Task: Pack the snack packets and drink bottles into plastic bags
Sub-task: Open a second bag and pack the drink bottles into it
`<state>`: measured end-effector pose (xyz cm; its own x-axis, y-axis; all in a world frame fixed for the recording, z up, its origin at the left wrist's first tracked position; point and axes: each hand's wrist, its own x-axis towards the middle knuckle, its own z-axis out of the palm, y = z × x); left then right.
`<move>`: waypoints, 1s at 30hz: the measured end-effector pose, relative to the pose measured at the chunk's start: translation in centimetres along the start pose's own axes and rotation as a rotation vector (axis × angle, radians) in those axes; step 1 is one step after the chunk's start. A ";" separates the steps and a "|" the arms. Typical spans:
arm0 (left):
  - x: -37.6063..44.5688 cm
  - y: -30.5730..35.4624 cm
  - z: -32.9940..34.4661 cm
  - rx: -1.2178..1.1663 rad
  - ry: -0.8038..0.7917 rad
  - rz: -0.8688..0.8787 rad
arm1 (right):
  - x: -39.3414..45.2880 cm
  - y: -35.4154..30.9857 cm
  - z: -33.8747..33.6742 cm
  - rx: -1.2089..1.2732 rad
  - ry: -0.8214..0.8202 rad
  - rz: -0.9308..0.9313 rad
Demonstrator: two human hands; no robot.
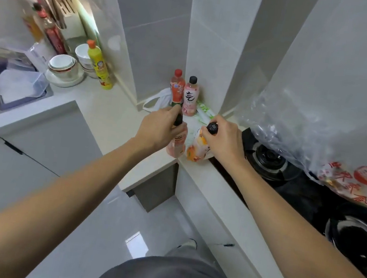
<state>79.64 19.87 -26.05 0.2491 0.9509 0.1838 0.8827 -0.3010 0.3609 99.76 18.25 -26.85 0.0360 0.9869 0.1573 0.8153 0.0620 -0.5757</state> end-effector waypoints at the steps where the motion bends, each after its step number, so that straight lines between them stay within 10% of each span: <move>1: 1.5 -0.4 0.4 -0.019 -0.012 0.000 | 1.4 0.4 0.4 0.004 -0.001 0.000; 30: 25.3 -6.2 11.7 -0.048 -0.352 0.288 | 17.9 6.1 8.1 -0.202 -0.011 0.161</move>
<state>85.11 46.65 -34.32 0.6089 0.7924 -0.0358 0.7403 -0.5515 0.3845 100.67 37.53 -34.07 0.1692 0.9833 0.0672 0.8985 -0.1258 -0.4207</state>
